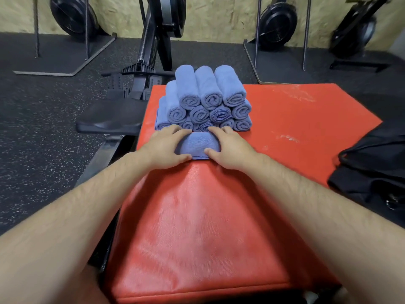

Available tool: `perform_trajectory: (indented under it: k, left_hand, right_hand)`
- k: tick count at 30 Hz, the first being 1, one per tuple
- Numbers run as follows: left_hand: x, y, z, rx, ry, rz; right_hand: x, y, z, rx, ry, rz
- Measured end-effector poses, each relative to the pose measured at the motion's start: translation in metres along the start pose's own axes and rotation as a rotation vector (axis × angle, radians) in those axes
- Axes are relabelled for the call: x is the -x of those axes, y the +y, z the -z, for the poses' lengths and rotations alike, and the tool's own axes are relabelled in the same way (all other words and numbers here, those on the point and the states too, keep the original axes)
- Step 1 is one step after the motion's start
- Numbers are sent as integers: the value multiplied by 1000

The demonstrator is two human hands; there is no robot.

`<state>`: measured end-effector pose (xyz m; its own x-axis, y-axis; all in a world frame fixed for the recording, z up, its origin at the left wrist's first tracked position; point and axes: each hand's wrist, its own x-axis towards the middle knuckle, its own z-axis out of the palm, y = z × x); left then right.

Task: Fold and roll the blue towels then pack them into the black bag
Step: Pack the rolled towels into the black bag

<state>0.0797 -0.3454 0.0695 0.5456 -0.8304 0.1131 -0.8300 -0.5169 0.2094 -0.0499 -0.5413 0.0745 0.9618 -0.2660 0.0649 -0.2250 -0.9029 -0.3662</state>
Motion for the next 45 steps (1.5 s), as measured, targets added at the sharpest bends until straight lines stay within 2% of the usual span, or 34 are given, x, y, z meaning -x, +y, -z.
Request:
perform_trajectory:
  k: [5,9,18,21,24,28,29,30,32,34,35,37,45]
  left_hand:
    - [4,62,4,-34,201,-79]
    - [-5,120,4,-32,284,-186]
    - [-57,274,-25,21,199,-413]
    - [-73,326,-40,58,163,-473]
    - [-93,373,-53,129,148,-513]
    - [-115,427,-70,230,136,-499]
    - [-119,439,-73,257,114,-492]
    - [-124,451,-78,268,72,-485]
    - [-135,464,-90,208,-64,-484]
    - [-143,465,-107,116,-231,-459]
    - [-145,462,-115,89,-296,-431]
    - [-144,456,-124,84,-338,-386]
    - [-106,394,-96,53,-284,-190]
  right_hand:
    - [30,1,24,6,89,28]
    - [65,20,51,113,158,7]
    - [168,130,104,428,361,-204]
    - [198,169,121,501,458,-315]
    - [224,202,136,486,605,-511]
    - [249,237,153,325,865,-776]
    - [254,248,155,253,828,-856]
    - [258,261,156,180,719,-952]
    - [267,283,149,53,391,-1129]
    - [272,296,139,-43,95,-1161]
    - [272,298,134,-61,12,-1128]
    - [267,298,130,-62,-42,-1064]
    - [232,265,110,-1,-139,-795]
